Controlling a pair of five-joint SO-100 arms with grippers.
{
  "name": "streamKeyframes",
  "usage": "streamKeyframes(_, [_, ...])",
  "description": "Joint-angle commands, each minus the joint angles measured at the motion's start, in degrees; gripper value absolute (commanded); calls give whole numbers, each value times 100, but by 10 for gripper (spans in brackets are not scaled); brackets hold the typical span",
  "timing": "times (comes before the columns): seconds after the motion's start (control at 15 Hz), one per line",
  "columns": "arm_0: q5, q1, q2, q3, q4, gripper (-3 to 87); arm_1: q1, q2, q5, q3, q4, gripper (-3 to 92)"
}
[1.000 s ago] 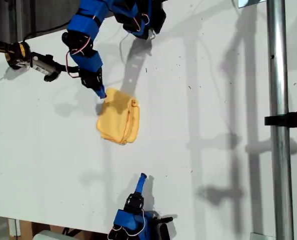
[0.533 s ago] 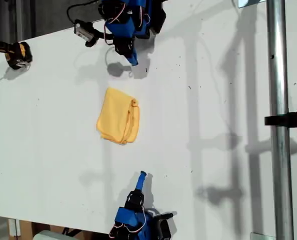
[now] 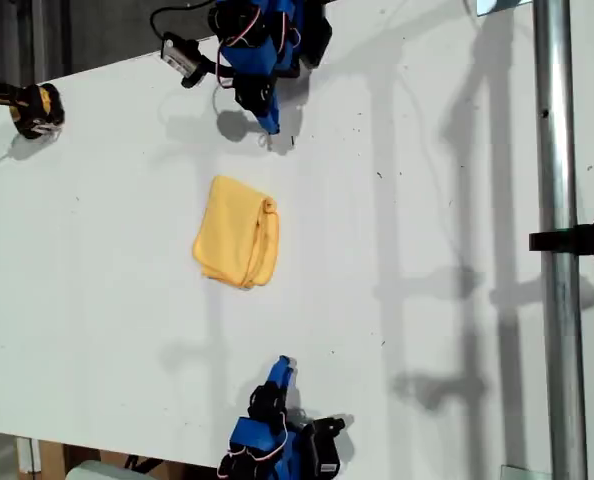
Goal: Grasp corners of a towel and fold twice.
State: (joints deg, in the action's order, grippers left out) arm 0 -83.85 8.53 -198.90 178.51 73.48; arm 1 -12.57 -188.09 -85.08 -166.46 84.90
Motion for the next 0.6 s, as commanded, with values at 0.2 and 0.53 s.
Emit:
streamKeyframes(0.2, [2962,53,-26,26,26,102,-26,-26,-18,26,44,42])
streamKeyframes(0.53, [2962,53,-26,26,26,102,-26,-26,-18,26,44,42])
